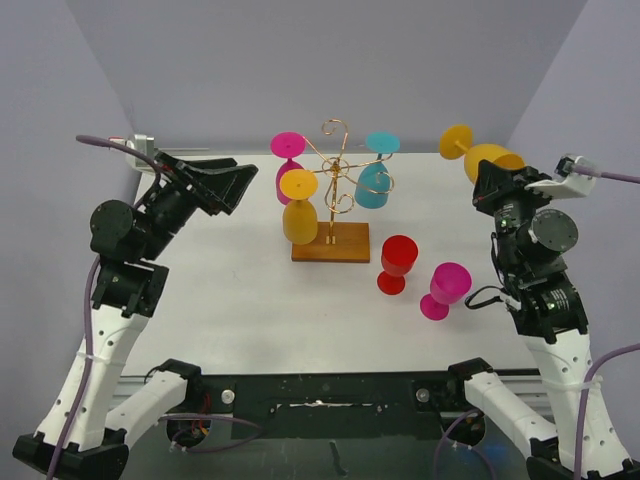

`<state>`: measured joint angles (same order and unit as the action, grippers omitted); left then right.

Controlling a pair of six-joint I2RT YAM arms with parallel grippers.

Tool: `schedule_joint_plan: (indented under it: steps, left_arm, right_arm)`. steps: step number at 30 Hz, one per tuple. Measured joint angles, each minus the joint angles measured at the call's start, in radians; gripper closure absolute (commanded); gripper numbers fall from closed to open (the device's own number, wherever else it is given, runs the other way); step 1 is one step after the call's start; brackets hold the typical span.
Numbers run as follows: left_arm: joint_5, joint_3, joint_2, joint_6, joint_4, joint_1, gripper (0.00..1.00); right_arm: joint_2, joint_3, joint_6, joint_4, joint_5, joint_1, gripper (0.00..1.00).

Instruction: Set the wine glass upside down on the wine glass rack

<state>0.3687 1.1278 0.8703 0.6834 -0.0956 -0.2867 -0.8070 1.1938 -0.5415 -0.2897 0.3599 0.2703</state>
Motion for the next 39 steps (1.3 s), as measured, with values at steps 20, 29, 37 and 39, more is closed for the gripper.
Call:
schedule_joint_plan:
  steps: [20,29,37,39]
  left_arm:
    - [-0.065,0.137,0.341,0.442,-0.232,-0.074,0.27]
    - [-0.168,0.157,0.433,0.484,-0.277,-0.233,0.27]
    - [-0.235,0.156,0.449,0.548,-0.371,-0.247,0.3]
    - [-0.254,0.148,0.445,0.557,-0.381,-0.247,0.31]
  right_arm:
    - [-0.188,0.003,-0.055,0.522,-0.302,0.061,1.0]
    - [-0.249,0.003,0.087,0.633,-0.225,0.393,1.0]
    - [-0.304,0.013,0.268,0.701,-0.128,0.61,1.0]
    - [-0.308,0.012,0.297,0.708,-0.117,0.642,1.0]
